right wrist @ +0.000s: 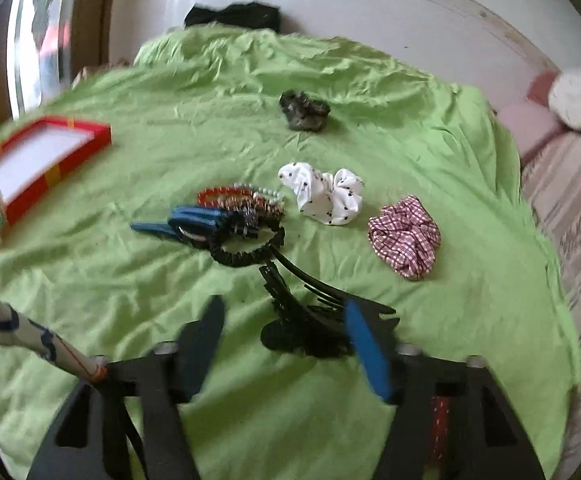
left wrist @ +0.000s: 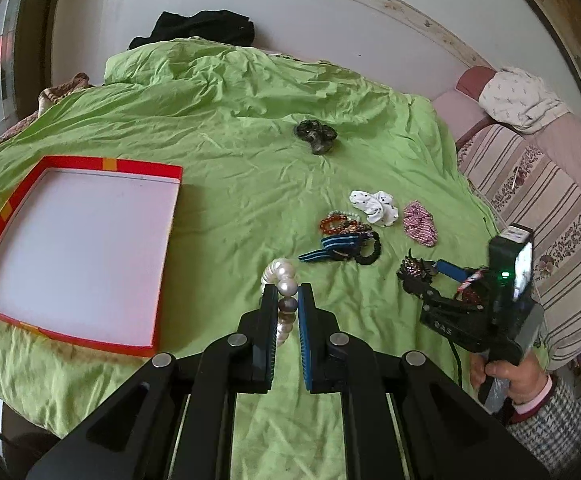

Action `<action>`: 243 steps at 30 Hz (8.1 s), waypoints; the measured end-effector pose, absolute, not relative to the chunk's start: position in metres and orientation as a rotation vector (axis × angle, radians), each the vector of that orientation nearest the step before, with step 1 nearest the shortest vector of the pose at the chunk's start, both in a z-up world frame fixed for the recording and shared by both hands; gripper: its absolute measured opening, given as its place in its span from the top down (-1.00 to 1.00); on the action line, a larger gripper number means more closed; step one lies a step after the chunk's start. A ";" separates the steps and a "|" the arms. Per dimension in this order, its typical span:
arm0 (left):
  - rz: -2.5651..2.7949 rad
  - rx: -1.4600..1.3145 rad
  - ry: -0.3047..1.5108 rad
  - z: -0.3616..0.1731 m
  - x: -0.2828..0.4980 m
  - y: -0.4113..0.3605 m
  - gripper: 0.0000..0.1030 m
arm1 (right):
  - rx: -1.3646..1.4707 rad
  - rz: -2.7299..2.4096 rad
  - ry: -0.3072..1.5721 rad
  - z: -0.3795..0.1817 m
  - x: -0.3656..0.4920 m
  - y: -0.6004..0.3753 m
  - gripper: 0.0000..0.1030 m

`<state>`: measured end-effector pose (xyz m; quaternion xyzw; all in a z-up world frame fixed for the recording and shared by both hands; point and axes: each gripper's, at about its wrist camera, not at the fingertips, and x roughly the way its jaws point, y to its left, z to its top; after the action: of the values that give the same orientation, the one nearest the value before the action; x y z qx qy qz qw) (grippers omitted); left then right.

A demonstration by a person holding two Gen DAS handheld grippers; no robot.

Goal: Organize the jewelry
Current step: 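Carry both items into the red-framed tray and open both tools, then move both tools back over the jewelry pile, then grasp the black hair tie with the left tool while the right tool grasps the red polka-dot scrunchie, then carry both items into the red-framed tray and open both tools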

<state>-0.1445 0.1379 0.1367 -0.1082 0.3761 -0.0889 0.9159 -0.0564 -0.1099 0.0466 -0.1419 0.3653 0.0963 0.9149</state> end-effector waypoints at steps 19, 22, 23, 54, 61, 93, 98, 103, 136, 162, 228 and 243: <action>-0.063 -0.320 0.682 0.154 -0.141 0.235 0.82 | 0.035 0.418 0.798 0.137 -0.063 -0.060 0.81; -0.024 -0.330 0.661 0.159 -0.124 0.254 0.82 | 0.094 0.500 0.818 0.146 -0.059 -0.032 0.81; -0.016 -0.340 0.656 0.160 -0.117 0.262 0.82 | 0.114 0.526 0.827 0.148 -0.057 -0.023 0.81; 0.191 -0.641 0.759 0.074 0.033 0.407 0.82 | 0.423 0.777 1.205 0.057 0.120 0.190 0.80; 0.189 -0.640 0.720 0.080 0.028 0.408 0.63 | 0.310 0.745 1.173 0.064 0.118 0.202 0.68; 0.053 -0.316 0.606 0.116 -0.065 0.274 0.17 | 0.268 0.201 1.027 0.062 -0.070 -0.155 0.02; -0.061 -0.263 0.699 0.106 -0.079 0.219 0.17 | 0.337 0.144 1.008 0.045 -0.090 -0.216 0.01; -0.126 -0.175 0.794 0.095 -0.073 0.162 0.17 | 0.395 0.152 0.980 0.036 -0.100 -0.238 -0.01; -0.411 0.145 0.948 0.061 0.037 -0.048 0.75 | 0.475 0.219 0.866 0.022 -0.088 -0.258 -0.09; -0.447 -0.100 0.890 0.095 -0.078 0.038 0.75 | 0.319 -0.110 0.816 0.026 -0.097 -0.284 -0.24; 0.300 -0.571 0.766 0.075 0.007 0.432 0.75 | -0.112 0.704 0.996 0.066 0.010 0.244 0.64; 0.278 -0.583 0.679 0.089 -0.006 0.430 0.17 | -0.074 0.700 0.939 0.089 -0.007 0.222 0.10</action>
<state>-0.0058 0.4299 0.0892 -0.2810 0.3270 0.1338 0.8923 -0.0073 0.2219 0.0890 -0.0351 0.4428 0.3301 0.8329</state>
